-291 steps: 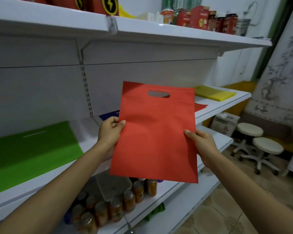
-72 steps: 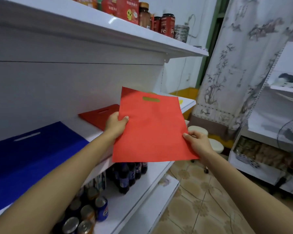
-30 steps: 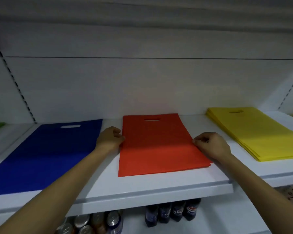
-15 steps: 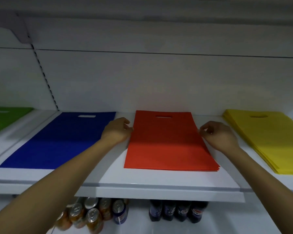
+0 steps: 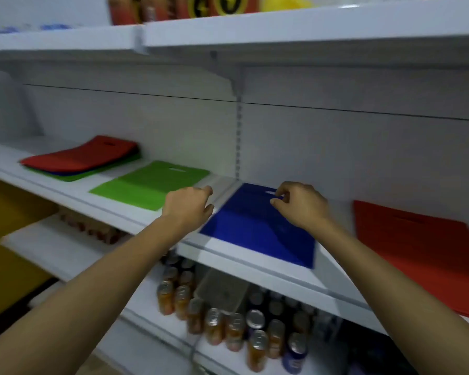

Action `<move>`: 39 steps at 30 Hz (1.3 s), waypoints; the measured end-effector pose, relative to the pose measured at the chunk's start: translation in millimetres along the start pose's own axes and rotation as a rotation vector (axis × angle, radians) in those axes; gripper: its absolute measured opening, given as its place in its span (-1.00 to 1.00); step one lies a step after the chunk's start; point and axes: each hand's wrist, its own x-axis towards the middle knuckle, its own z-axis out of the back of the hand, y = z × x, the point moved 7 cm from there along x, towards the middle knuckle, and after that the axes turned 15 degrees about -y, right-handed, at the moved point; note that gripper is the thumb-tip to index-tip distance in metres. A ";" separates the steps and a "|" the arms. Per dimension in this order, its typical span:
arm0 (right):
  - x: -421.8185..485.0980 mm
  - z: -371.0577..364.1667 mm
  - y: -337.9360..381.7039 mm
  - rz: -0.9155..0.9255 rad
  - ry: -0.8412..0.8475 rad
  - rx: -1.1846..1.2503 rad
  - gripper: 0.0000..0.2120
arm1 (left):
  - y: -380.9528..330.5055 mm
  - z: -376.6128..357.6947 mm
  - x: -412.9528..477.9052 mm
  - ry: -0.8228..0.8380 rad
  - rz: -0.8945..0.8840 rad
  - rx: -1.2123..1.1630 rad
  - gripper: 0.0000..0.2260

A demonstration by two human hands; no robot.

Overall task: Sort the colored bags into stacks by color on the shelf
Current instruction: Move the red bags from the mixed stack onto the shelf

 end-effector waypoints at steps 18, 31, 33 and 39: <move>-35.8 -216.3 458.5 0.386 0.183 0.230 -0.77 | 452.5 113.5 -195.9 0.036 0.447 0.428 -0.74; 32.6 -307.8 583.8 0.486 0.160 0.295 -0.74 | 575.7 85.3 -172.0 0.033 0.466 0.500 -0.69; 60.4 -321.5 591.9 0.471 0.142 0.276 -0.75 | 593.7 74.6 -146.4 0.062 0.400 0.551 -0.69; 141.5 -358.6 591.6 0.390 0.088 0.218 -0.76 | 638.6 32.9 -60.2 0.030 0.243 0.575 -0.64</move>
